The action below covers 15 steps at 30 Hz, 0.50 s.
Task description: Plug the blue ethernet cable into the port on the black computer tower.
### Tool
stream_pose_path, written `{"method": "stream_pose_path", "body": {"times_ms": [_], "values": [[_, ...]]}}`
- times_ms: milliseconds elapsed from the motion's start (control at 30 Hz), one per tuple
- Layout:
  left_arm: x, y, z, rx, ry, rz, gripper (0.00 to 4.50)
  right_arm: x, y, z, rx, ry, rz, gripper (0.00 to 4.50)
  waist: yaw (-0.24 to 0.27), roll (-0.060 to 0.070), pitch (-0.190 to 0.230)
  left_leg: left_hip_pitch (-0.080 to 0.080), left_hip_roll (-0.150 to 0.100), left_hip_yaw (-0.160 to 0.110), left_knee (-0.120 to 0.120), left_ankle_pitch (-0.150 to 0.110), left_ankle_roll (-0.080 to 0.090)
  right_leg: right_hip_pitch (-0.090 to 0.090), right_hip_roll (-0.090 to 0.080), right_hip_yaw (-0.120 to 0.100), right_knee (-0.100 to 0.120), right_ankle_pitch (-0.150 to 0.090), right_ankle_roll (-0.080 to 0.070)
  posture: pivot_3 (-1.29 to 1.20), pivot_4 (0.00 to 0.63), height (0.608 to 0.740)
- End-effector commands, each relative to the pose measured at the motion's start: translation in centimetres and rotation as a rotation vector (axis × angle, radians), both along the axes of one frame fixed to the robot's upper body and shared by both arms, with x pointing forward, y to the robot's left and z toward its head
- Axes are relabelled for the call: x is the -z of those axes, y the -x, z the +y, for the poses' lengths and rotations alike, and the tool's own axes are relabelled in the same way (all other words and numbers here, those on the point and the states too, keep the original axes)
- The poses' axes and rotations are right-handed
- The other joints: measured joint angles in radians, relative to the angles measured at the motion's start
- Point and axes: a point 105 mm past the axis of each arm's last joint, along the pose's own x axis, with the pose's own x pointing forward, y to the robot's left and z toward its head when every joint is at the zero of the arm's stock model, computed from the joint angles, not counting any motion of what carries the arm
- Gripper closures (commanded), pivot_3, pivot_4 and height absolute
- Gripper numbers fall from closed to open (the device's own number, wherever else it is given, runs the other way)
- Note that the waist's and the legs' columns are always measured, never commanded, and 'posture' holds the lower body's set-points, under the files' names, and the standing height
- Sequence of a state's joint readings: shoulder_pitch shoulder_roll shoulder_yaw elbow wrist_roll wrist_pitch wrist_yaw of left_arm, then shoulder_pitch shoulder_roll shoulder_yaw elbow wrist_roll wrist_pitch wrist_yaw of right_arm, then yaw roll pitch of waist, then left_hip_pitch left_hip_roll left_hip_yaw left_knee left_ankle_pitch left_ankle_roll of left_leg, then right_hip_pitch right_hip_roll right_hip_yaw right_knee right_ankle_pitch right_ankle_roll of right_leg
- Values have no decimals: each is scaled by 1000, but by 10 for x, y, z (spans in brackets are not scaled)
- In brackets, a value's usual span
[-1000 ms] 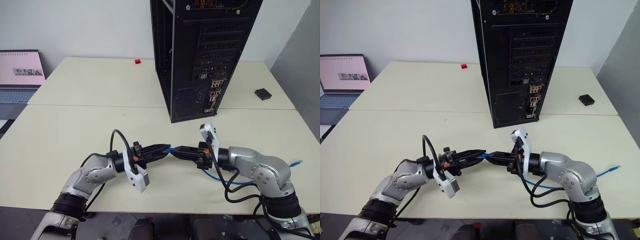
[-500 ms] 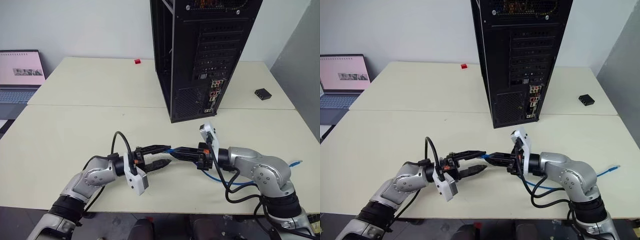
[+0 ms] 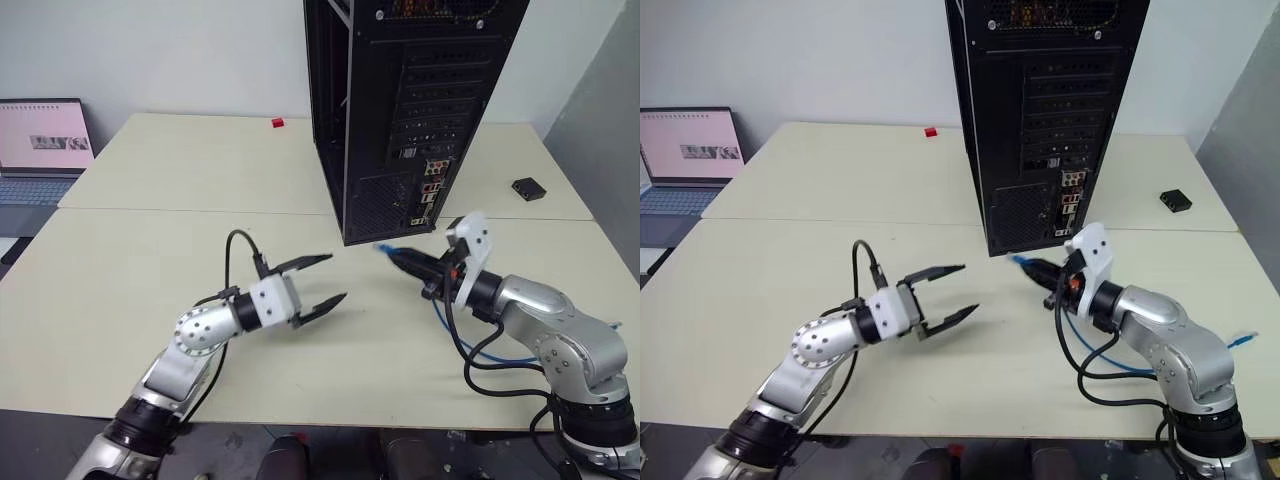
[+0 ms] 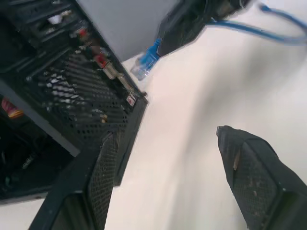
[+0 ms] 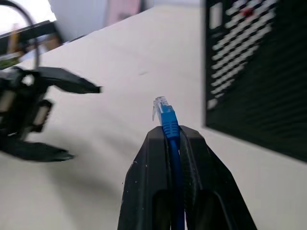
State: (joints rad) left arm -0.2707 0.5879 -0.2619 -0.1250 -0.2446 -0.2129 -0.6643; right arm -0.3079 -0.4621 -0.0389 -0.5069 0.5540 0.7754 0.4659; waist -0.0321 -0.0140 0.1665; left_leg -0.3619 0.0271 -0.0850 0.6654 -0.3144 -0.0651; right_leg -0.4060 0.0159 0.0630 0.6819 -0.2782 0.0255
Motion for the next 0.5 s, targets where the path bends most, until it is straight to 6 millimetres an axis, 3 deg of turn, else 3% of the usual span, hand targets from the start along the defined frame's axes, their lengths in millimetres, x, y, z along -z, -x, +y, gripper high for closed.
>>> {"method": "stream_pose_path", "body": {"times_ms": [33, 133, 333, 500], "values": [[-28, -15, -3, -81, 127, 89, 1119, -20, -18, -24, 297, 43, -188, 4500, -1, 0, 0, 0, 0, 0, 0, 0, 0, 0, 0, 0, 0, 0, 0, 0, 150, 740], [-31, -23, -7, -120, 163, 160, 1119, -19, -29, -32, 456, 53, -243, 4500, -2, 0, 0, 0, 0, 0, 0, 0, 0, 0, 0, 0, 0, 0, 0, 0, 150, 740], [-32, -30, -24, -142, 203, 291, 1119, -13, -47, -24, 581, 12, -242, 4500, -2, 0, 0, 0, 0, 1, 0, 0, -1, -1, 0, 1, 0, 0, 0, 0, 150, 740], [-29, -14, -42, -77, 153, 325, 1119, -16, -56, -20, 627, -22, -230, 4500, -1, 0, 0, 0, 0, 1, 0, 1, -1, -1, 0, 2, 0, 0, 0, 0, 150, 740]]}}
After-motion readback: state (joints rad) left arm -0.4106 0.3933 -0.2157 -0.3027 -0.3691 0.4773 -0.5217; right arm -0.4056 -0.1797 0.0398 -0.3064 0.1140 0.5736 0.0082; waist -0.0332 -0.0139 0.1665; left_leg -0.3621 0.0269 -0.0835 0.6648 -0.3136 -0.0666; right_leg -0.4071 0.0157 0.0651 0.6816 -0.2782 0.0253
